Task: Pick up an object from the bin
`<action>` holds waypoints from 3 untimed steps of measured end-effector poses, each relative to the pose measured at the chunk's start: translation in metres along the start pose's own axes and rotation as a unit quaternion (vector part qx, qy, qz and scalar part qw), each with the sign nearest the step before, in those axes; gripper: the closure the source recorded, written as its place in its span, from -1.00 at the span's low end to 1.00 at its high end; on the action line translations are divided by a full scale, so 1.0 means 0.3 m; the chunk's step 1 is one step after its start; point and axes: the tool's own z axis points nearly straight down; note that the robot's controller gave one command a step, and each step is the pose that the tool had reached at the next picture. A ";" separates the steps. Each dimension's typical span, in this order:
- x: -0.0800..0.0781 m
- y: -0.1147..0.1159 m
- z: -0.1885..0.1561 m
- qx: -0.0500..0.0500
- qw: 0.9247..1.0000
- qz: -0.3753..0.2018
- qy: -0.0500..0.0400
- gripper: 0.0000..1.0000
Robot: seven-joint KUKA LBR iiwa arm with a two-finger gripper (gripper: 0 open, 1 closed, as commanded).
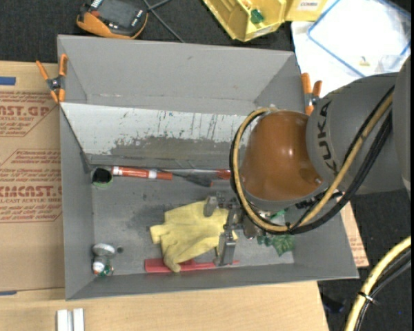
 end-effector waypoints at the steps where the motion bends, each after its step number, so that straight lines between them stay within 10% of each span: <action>1: -0.007 -0.001 -0.014 0.000 1.000 0.001 -0.004 -1.00; 2: 0.002 0.046 0.199 -0.001 0.999 0.040 -0.006 -1.00; 3: -0.115 0.215 0.227 -0.001 1.000 -0.004 -0.009 1.00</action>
Offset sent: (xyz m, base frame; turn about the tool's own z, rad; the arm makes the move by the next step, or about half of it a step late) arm -0.0025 0.0127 -0.0591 0.0793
